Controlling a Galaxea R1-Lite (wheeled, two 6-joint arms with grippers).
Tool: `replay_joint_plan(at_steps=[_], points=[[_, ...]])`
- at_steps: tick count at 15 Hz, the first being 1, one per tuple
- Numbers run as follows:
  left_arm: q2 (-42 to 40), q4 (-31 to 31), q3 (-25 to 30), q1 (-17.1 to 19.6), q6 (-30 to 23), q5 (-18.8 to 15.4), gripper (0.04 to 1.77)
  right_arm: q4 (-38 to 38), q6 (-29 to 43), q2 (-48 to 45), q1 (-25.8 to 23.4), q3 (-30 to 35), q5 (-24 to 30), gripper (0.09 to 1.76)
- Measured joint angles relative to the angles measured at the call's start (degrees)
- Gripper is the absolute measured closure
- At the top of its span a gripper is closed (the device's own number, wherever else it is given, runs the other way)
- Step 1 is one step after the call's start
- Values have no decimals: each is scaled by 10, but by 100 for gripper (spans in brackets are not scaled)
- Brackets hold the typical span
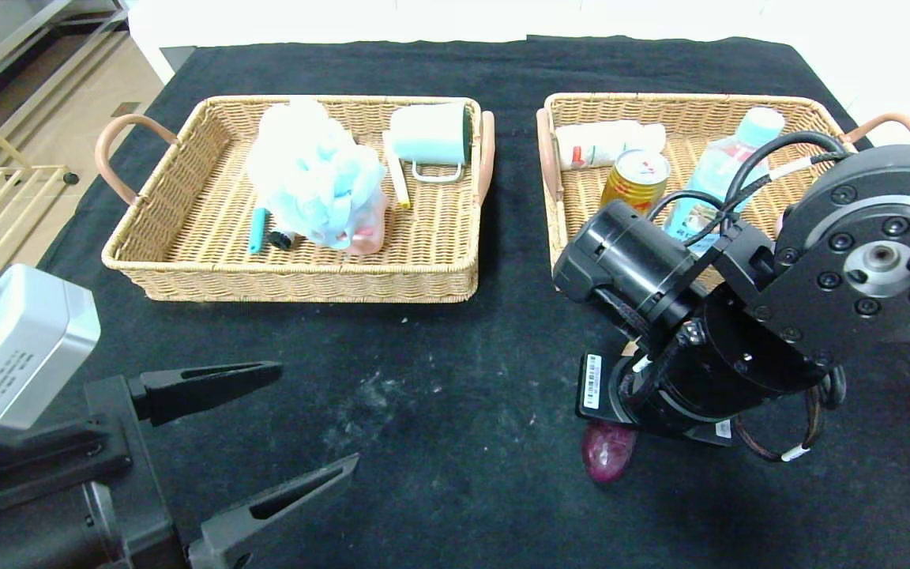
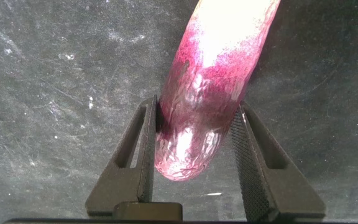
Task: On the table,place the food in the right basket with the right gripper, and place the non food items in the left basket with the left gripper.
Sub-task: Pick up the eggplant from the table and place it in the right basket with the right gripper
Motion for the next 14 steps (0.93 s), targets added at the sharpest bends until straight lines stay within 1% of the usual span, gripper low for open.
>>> replay_joint_plan(at_steps=[5, 8, 11, 14], points=[[0, 0, 1, 0, 0, 0, 9, 2, 3, -9, 0, -3, 0, 103], [0, 0, 1, 0, 0, 0, 9, 9, -8, -39, 4, -2, -3, 103], [1, -2, 1, 0, 0, 1, 9, 37, -55, -93, 10, 1, -6, 103], [3, -1, 1, 0, 0, 0, 9, 43, -117, -149, -13, 0, -26, 103]])
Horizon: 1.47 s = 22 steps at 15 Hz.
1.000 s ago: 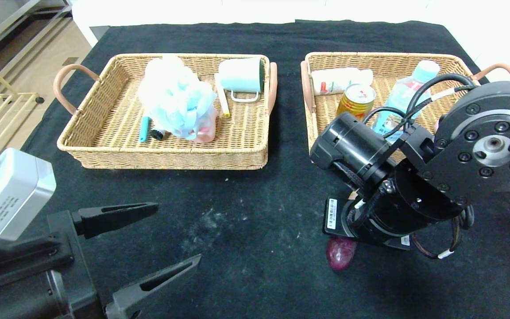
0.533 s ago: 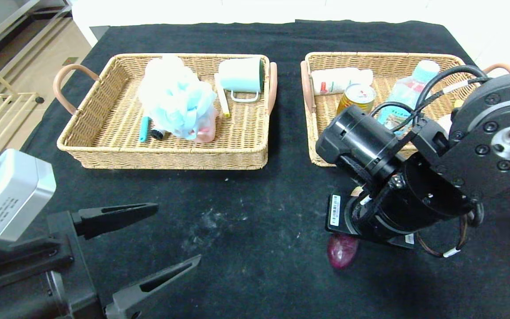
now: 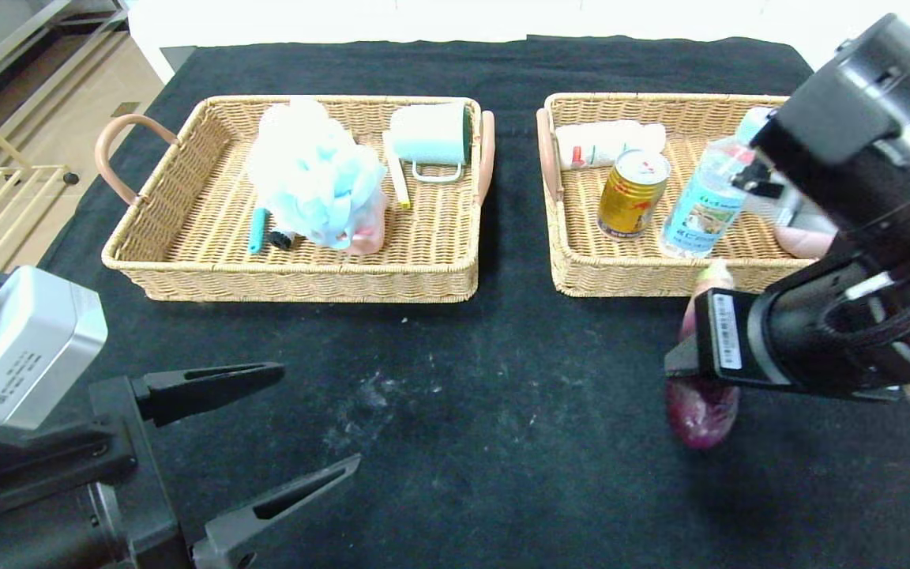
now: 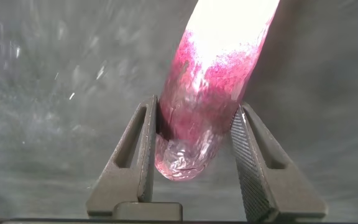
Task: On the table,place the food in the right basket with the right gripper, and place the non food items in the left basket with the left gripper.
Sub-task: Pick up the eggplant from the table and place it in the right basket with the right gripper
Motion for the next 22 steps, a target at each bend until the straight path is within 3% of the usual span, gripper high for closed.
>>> replay_joint_plan(at_steps=[4, 8, 13, 17, 22], points=[[3, 0, 0, 0, 0, 1, 9, -2, -78, -45, -67, 2, -14, 103], [5, 0, 0, 0, -1, 1, 9, -17, -177, -59, -168, -16, -16, 103], [5, 0, 1, 0, -1, 0, 9, -148, -253, -38, -265, -46, -17, 103], [5, 0, 1, 0, -1, 0, 9, -256, -280, -1, -306, -47, -16, 103], [5, 0, 2, 0, 0, 0, 9, -287, -287, 26, -328, -44, -16, 103]])
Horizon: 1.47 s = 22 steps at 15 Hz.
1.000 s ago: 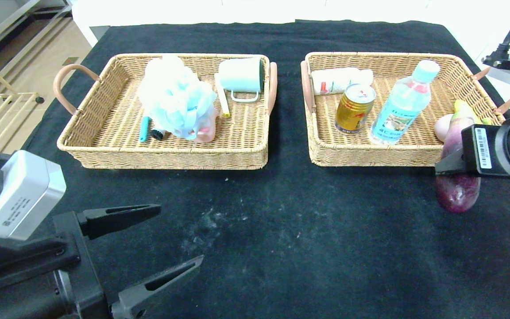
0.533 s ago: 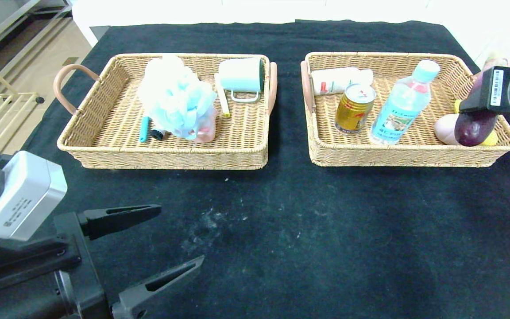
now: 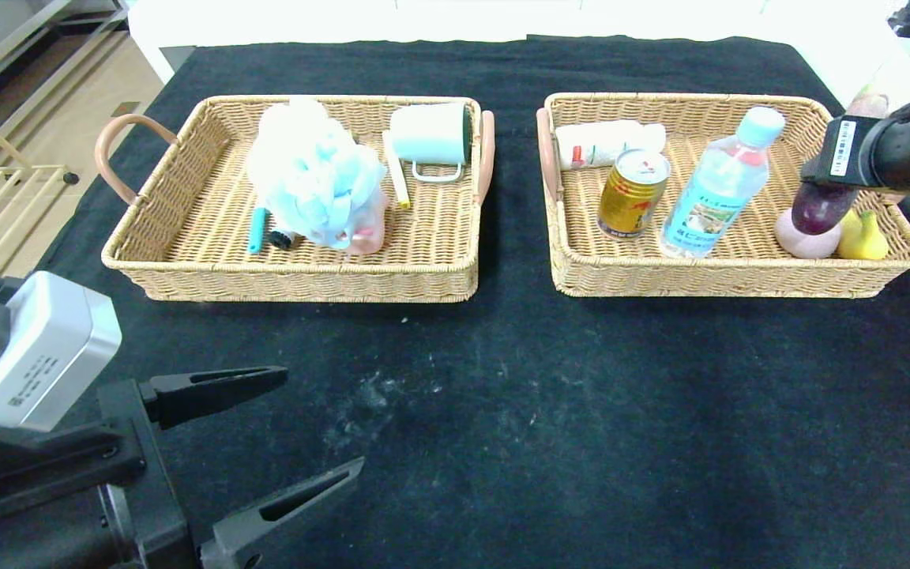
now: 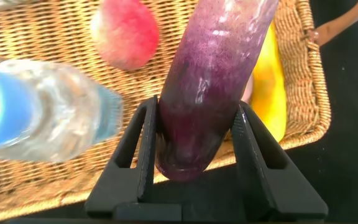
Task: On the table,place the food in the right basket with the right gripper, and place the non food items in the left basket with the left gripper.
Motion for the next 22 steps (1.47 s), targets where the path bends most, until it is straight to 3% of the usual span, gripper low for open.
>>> replay_joint_plan(at_steps=[1, 6, 12, 19, 22], points=[[0, 0, 0, 0, 0, 0, 9, -1, 0, 2, -1, 0, 0, 103], [2, 1, 2, -3, 4, 0, 9, -12, 2, 2, -7, 0, 1, 60], [3, 1, 3, -4, 7, 0, 9, -10, 1, -23, -7, 22, 2, 36], [10, -1, -1, -3, 23, 13, 9, -11, -32, -149, 0, 154, 19, 23], [2, -9, -10, -2, 25, 53, 9, -9, -75, -235, -3, 224, 70, 20]])
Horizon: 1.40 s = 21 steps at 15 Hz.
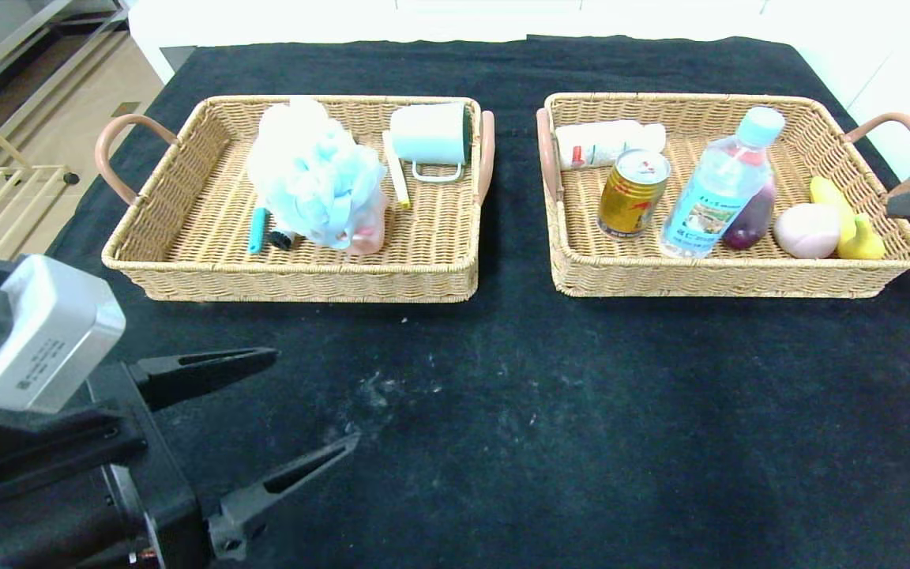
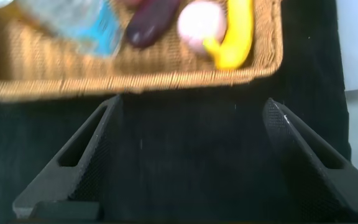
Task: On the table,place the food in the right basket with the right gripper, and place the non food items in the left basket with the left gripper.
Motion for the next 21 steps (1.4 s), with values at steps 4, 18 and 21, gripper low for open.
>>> replay_joint_plan(at_steps=[4, 18, 21], points=[[-42, 13, 7, 1, -2, 72, 9, 5, -56, -119, 18, 99, 32, 18], [-378, 454, -131, 297, 13, -21, 9, 156, -78, -459, 57, 274, 80, 15], [-430, 492, -144, 329, 14, -35, 9, 191, -80, -506, 23, 287, 89, 15]])
